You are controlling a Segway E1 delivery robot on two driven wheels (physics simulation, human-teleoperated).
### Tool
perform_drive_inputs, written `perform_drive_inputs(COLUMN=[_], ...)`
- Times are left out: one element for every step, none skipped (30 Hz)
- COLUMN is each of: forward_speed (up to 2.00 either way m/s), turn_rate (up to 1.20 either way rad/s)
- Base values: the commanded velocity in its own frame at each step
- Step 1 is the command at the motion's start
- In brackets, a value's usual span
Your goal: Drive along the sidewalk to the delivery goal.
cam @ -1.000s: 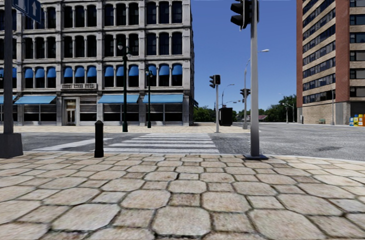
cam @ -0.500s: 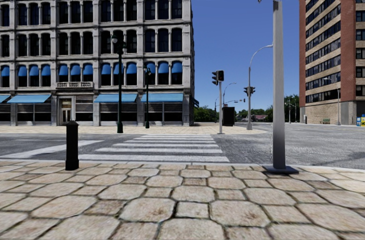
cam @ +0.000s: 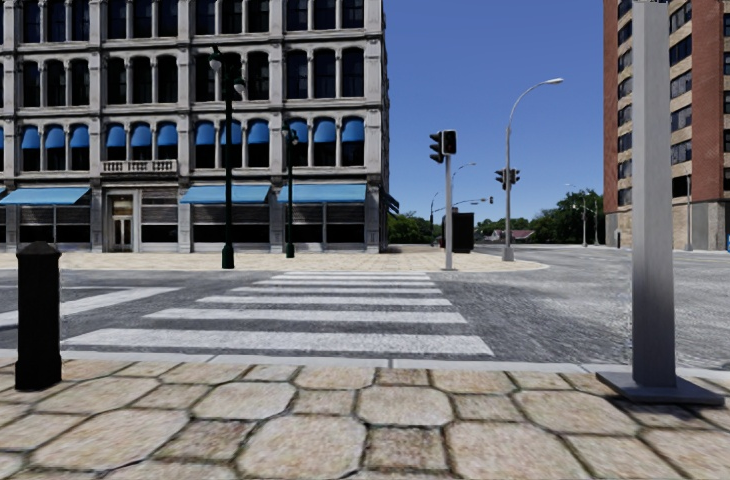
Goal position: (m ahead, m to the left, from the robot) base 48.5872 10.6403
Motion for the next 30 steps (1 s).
perform_drive_inputs(forward_speed=[2.00,2.00,2.00,2.00,2.00,2.00,2.00,2.00,2.00,2.00,2.00,2.00,2.00,2.00,2.00,2.00,2.00,2.00,2.00,2.00,2.00,2.00,2.00,2.00,2.00,2.00,2.00,2.00,2.00,2.00], turn_rate=[0.00,0.00,0.00,0.00,0.00,0.00,0.00,0.00,0.00,0.00,0.00,0.00,0.00,0.00,0.00,0.00,0.00,0.00,0.00,0.00,0.00,0.00,0.00,0.00,0.00,0.00,0.00,0.00,0.00,0.00])
